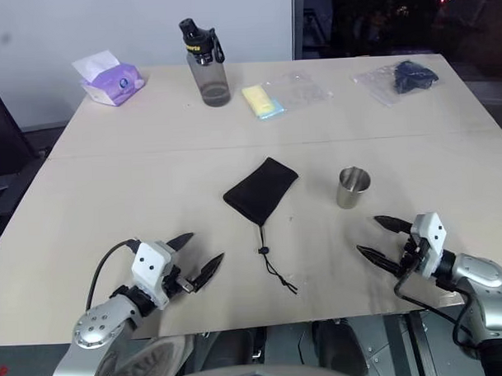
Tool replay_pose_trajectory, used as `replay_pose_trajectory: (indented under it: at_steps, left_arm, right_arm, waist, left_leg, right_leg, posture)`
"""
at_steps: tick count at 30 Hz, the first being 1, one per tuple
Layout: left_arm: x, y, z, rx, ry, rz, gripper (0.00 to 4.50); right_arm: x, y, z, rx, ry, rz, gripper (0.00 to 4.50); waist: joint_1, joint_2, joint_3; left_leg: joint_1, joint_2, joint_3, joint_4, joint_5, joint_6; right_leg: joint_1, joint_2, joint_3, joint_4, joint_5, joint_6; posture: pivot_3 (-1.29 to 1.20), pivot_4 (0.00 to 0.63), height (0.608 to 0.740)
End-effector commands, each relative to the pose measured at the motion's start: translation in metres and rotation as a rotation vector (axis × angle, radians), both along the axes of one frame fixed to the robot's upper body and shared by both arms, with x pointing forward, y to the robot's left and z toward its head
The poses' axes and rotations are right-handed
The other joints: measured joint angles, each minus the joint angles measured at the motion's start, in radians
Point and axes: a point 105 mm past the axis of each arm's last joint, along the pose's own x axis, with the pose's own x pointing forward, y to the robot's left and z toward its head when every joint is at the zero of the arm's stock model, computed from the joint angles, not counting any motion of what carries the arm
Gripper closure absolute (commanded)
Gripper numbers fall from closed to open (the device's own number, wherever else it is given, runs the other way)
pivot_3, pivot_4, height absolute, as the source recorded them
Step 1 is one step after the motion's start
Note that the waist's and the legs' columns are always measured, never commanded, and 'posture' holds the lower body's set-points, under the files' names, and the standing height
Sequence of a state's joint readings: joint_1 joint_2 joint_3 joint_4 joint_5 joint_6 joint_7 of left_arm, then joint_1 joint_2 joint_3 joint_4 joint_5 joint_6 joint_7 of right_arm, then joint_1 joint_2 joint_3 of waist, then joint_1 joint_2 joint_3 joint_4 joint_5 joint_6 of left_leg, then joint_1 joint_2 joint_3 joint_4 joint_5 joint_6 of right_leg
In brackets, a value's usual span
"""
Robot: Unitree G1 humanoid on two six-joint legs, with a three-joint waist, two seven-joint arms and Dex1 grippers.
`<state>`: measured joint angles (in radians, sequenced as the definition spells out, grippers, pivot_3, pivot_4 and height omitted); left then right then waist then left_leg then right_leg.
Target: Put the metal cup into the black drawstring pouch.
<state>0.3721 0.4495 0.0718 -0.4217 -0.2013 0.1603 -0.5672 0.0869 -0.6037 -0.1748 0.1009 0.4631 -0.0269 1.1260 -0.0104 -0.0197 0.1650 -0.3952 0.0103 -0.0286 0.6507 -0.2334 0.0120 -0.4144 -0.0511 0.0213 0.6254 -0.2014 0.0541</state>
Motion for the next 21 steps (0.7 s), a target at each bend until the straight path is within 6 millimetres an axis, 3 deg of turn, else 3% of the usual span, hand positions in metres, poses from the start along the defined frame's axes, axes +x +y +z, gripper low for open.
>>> replay_pose_trajectory:
  at_steps: [1, 21]
  left_arm:
    - [0.0025, 0.0012, 0.0093, 0.004, -0.050, -0.012, 0.00]
    - [0.0093, 0.0007, 0.0068, 0.031, -0.051, -0.061, 0.00]
  right_arm:
    - [0.0009, -0.0029, 0.0119, 0.006, -0.063, -0.007, 0.01]
    - [-0.0015, -0.0020, 0.0112, 0.017, -0.096, -0.015, 0.01]
  waist:
    - [0.000, 0.000, 0.000]
    - [0.000, 0.000, 0.000]
  left_leg:
    - [0.000, 0.000, 0.000, 0.000, 0.000, 0.000]
    - [0.000, 0.000, 0.000, 0.000, 0.000, 0.000]
  right_leg:
    - [0.000, 0.000, 0.000, 0.000, 0.000, 0.000]
    - [0.000, 0.000, 0.000, 0.000, 0.000, 0.000]
  posture:
    - [0.00, 0.150, 0.740]
    - [0.00, 0.150, 0.740]
